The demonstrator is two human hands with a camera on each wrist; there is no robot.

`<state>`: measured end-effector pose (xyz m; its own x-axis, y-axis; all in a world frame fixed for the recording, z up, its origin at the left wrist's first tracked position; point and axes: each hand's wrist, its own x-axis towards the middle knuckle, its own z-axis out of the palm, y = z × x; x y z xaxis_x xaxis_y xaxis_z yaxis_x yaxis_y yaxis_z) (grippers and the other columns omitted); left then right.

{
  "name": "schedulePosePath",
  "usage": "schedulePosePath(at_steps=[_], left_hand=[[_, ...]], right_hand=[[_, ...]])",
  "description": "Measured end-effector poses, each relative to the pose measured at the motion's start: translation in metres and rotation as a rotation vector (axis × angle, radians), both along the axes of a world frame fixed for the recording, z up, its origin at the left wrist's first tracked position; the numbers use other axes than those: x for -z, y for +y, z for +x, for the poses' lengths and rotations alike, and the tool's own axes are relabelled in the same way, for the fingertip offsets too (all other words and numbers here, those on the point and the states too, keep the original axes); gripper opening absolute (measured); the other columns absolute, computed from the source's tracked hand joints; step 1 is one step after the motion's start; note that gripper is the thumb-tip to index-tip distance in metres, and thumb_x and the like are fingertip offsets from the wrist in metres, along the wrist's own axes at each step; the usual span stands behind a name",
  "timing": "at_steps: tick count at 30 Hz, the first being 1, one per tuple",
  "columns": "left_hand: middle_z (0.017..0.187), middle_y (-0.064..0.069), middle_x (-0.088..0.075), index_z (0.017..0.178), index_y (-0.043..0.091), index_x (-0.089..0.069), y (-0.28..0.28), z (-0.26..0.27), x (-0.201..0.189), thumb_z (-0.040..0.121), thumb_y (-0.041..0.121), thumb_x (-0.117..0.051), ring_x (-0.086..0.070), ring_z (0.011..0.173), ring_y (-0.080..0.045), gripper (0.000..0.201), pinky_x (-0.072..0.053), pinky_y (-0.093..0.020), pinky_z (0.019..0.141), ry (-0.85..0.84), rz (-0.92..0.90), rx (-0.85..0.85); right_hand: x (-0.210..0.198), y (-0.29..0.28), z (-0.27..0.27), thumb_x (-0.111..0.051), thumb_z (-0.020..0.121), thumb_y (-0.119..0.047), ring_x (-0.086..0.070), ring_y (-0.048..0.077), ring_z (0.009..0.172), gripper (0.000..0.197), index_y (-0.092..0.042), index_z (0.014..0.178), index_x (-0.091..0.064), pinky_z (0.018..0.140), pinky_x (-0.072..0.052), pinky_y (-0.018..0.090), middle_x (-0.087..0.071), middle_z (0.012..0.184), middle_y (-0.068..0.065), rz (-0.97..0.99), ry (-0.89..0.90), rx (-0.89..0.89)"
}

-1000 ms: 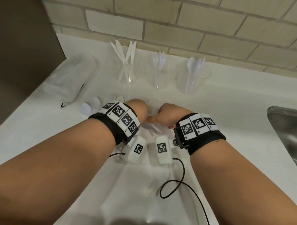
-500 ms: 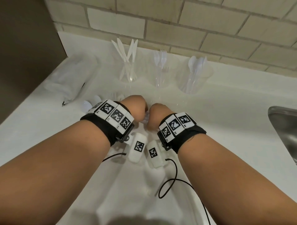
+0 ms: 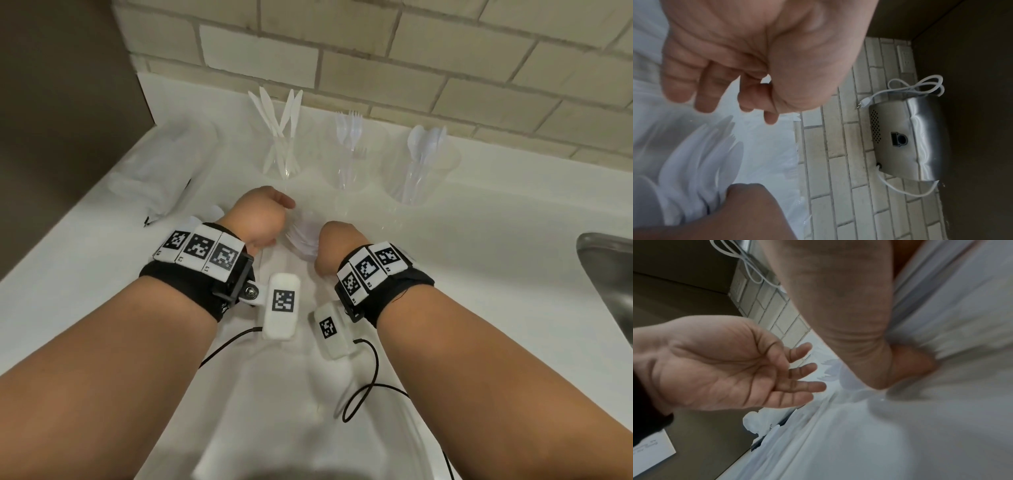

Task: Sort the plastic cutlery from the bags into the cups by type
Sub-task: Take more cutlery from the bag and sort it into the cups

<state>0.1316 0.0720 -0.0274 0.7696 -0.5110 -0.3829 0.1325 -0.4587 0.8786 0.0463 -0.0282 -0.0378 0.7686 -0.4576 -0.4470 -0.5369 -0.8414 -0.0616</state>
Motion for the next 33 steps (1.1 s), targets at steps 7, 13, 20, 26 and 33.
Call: schedulePosePath(at_steps=[7, 13, 20, 26, 33], left_hand=[[0.083, -0.003, -0.052, 0.088, 0.014, -0.054, 0.016, -0.001, -0.006, 0.094, 0.008, -0.048, -0.056, 0.081, -0.021, 0.01, -0.046, -0.032, 0.076, 0.306, -0.477, -0.269], [0.114, -0.018, -0.06, 0.12, 0.006, -0.057, 0.019, 0.001, -0.003, 0.094, 0.04, -0.047, -0.061, 0.103, -0.037, 0.044, -0.044, -0.051, 0.1, 0.752, -0.522, -0.012], [0.131, -0.036, -0.049, 0.134, -0.011, -0.041, 0.018, -0.006, -0.017, 0.101, 0.026, -0.035, -0.055, 0.117, -0.045, 0.05, -0.045, -0.051, 0.098, 0.971, -0.676, 0.12], [0.119, -0.025, -0.062, 0.127, -0.005, -0.051, 0.021, -0.003, -0.025, 0.091, 0.015, -0.041, -0.064, 0.104, -0.034, 0.043, -0.05, -0.048, 0.095, 0.908, -0.822, 0.118], [0.112, -0.02, -0.067, 0.124, 0.002, -0.057, 0.024, -0.004, -0.024, 0.095, 0.021, -0.04, -0.065, 0.1, -0.031, 0.039, -0.052, -0.05, 0.088, 0.904, -0.775, 0.023]], right_hand=[[-0.051, -0.015, -0.003, -0.056, 0.08, -0.001, -0.068, 0.019, 0.071, 0.062, -0.004, 0.139, -0.039, 0.065, -0.055, 0.033, -0.057, 0.123, 0.008, 0.517, -0.581, 0.347], [-0.102, -0.011, -0.001, -0.062, 0.08, 0.01, -0.053, 0.024, 0.054, 0.027, -0.01, 0.095, -0.052, 0.062, -0.051, 0.037, -0.056, 0.07, 0.01, 1.336, -1.364, 0.354], [-0.091, 0.01, 0.012, -0.071, 0.064, 0.004, -0.06, 0.029, 0.069, 0.038, -0.009, 0.096, -0.055, 0.071, -0.055, 0.042, -0.06, 0.074, 0.007, 1.227, -1.421, 0.252], [-0.064, 0.023, 0.013, -0.075, 0.063, -0.005, -0.068, 0.027, 0.075, 0.03, 0.007, 0.088, -0.064, 0.072, -0.057, 0.04, -0.068, 0.076, 0.012, 1.069, -1.266, 0.313], [-0.057, 0.026, 0.016, -0.076, 0.063, -0.003, -0.069, 0.027, 0.074, 0.027, 0.005, 0.086, -0.063, 0.074, -0.058, 0.045, -0.068, 0.073, 0.008, 1.06, -1.258, 0.289]])
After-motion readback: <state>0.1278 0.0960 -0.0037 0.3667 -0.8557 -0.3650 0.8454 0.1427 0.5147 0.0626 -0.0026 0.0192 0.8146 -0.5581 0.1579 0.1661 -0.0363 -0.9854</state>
